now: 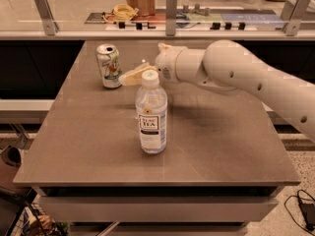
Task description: Knock 7up can over
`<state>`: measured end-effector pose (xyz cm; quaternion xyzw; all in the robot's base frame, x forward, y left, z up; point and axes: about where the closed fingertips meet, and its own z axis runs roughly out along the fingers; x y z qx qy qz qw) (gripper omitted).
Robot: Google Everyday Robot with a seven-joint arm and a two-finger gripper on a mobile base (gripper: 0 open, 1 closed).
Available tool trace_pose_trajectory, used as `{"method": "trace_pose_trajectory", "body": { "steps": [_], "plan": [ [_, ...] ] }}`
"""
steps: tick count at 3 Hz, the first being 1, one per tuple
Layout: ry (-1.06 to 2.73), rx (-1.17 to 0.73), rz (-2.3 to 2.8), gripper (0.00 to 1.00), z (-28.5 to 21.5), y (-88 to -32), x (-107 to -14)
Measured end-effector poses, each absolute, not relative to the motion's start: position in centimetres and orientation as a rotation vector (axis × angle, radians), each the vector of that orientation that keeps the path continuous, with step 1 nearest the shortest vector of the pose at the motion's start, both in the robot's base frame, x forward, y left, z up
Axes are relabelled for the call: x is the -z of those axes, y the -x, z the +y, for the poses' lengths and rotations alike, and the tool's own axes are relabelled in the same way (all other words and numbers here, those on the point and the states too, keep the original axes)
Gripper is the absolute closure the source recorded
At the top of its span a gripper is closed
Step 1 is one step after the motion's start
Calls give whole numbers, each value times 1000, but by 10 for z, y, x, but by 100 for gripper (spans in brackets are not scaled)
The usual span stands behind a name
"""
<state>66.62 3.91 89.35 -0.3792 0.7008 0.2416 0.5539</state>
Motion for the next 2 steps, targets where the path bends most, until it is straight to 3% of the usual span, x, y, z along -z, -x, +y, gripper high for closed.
{"method": "trace_pose_trajectory", "body": {
  "steps": [2],
  "plan": [
    [841,-537,1568,0,80,-672,-904]
  ]
}}
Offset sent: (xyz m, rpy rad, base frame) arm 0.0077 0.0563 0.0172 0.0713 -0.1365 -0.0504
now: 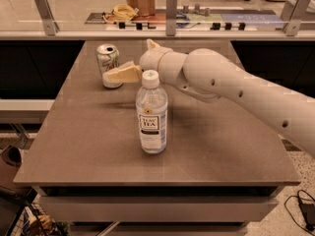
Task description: Knock 7up can over
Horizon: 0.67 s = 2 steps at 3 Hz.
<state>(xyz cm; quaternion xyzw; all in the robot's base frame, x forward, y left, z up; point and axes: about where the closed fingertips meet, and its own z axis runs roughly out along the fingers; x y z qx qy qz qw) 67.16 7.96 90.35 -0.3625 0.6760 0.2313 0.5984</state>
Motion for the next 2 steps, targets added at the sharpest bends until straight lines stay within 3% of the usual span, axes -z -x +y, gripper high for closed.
{"method": "trace_pose_trajectory", "body": {
  "steps": [2],
  "plan": [
    [893,-596,1514,0,116,-670,-902]
  ]
}}
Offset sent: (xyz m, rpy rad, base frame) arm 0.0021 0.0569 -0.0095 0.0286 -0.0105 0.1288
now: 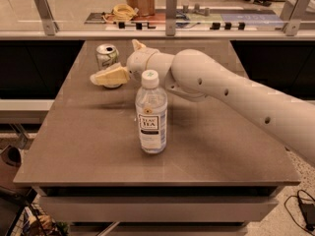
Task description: Knock 7up can over
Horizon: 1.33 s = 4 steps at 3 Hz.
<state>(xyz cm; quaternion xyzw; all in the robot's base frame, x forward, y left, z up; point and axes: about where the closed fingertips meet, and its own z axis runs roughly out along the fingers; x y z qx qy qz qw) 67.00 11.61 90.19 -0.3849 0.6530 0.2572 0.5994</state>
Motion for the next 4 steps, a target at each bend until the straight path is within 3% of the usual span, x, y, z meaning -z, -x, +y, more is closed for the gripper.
{"method": "trace_pose_trajectory", "body": {
  "steps": [1,4],
  "plan": [
    [914,-629,1514,17,130,-674,-896],
    [922,-636,1510,88,136,-672,-897]
  ]
}}
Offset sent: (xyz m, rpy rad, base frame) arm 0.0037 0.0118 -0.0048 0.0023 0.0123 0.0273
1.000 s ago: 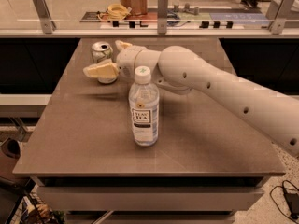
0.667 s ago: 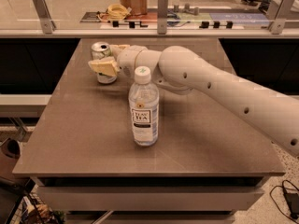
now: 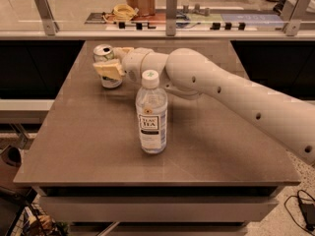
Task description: Knock 7up can over
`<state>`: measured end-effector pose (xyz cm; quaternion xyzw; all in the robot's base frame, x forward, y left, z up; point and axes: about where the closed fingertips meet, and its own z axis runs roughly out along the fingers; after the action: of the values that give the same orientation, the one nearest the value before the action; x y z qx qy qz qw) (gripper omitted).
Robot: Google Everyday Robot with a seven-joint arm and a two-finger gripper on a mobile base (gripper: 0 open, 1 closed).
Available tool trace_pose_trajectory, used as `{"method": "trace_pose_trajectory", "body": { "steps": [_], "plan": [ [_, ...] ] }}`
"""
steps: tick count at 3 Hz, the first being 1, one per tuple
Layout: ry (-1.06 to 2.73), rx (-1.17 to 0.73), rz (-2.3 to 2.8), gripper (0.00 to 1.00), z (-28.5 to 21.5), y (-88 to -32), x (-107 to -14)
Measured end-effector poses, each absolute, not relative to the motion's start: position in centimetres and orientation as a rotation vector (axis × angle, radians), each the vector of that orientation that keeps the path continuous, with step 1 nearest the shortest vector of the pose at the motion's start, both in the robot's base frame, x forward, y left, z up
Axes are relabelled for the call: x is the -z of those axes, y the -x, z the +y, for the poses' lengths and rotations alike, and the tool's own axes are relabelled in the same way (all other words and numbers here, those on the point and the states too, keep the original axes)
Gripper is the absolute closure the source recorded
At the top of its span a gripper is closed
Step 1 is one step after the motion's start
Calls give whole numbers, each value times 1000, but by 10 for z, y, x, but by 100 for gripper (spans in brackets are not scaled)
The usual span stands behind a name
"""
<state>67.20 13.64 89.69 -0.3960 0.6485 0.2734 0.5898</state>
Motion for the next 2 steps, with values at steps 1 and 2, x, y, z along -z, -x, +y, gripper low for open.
{"method": "trace_pose_trajectory", "body": {
  "steps": [1,2],
  "plan": [
    [927,-627,1511,100,135,-671,-900],
    [919,-595,1508,100,120,-676,-911]
  ]
}}
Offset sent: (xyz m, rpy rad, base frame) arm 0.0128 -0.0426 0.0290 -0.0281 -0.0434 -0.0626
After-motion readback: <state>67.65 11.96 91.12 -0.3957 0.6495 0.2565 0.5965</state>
